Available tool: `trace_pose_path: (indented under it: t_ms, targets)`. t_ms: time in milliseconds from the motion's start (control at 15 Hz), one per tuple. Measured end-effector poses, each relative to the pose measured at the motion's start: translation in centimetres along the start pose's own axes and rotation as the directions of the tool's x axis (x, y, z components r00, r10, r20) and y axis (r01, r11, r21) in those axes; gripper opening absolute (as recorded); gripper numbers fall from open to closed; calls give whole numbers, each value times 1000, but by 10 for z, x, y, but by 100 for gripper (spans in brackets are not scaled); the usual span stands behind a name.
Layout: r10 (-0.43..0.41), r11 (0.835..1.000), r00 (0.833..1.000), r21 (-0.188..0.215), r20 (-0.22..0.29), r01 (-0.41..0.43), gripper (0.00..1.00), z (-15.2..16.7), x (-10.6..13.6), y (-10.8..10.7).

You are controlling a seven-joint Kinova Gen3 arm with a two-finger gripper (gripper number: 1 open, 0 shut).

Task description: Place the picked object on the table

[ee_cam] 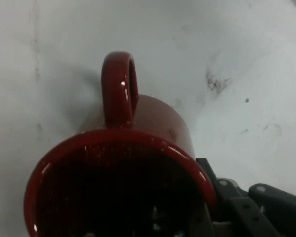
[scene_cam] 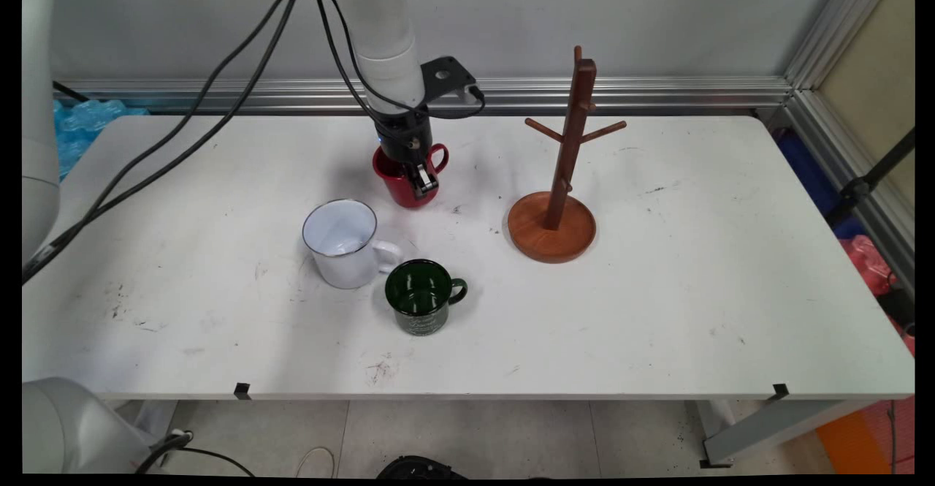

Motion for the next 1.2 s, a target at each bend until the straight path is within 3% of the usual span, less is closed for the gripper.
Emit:
trace_pose_path:
  t_ms: [533, 600, 1200]
  targets:
    - [-12, 1000, 1000, -15, 19, 12, 0, 21, 7, -6]
    - [-13, 1000, 1000, -16, 18, 13, 100, 22, 8, -7]
    - [-8, 1000, 1000, -21, -14, 8, 100, 27, 18, -15]
